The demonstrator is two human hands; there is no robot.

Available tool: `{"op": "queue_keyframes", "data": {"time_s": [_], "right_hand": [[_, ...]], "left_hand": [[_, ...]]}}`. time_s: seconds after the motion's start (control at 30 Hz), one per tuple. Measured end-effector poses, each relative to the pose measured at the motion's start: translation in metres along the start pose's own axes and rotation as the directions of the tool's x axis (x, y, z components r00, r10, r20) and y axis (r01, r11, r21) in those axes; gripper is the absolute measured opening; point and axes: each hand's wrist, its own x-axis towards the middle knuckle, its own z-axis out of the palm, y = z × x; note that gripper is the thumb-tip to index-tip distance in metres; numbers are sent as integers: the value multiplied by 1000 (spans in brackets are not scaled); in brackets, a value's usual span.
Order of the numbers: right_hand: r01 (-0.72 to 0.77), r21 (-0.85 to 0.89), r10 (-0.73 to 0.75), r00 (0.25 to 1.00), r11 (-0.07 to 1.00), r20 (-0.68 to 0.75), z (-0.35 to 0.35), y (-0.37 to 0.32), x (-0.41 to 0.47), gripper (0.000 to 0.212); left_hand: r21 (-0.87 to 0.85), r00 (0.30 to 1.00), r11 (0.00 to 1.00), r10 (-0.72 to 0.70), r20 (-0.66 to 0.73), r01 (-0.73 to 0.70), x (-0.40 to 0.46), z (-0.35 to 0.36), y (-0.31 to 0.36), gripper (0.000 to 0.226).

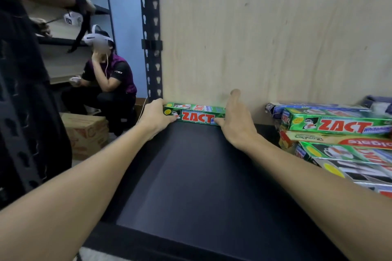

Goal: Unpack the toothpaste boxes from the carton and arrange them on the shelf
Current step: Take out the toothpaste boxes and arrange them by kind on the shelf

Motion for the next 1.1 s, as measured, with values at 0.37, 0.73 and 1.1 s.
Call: {"op": "queue_keyframes", "data": {"time_s": [0.37,0.73,1.1], "right_hand": [[-147,85,147,989,986,-2,0,7,-6,43],[-180,60,180,984,982,8,-3,0,-12,41],[-115,210,155,971,971,-184,-35,-23,-56,60]], "left_hand": [[-15,997,998,61,-42,-62,-11,3,4,55],[94,996,992,76,37,-80,-18,3,11,65],[11,943,949,315,-104,-316,-86,2,57,60]]}}
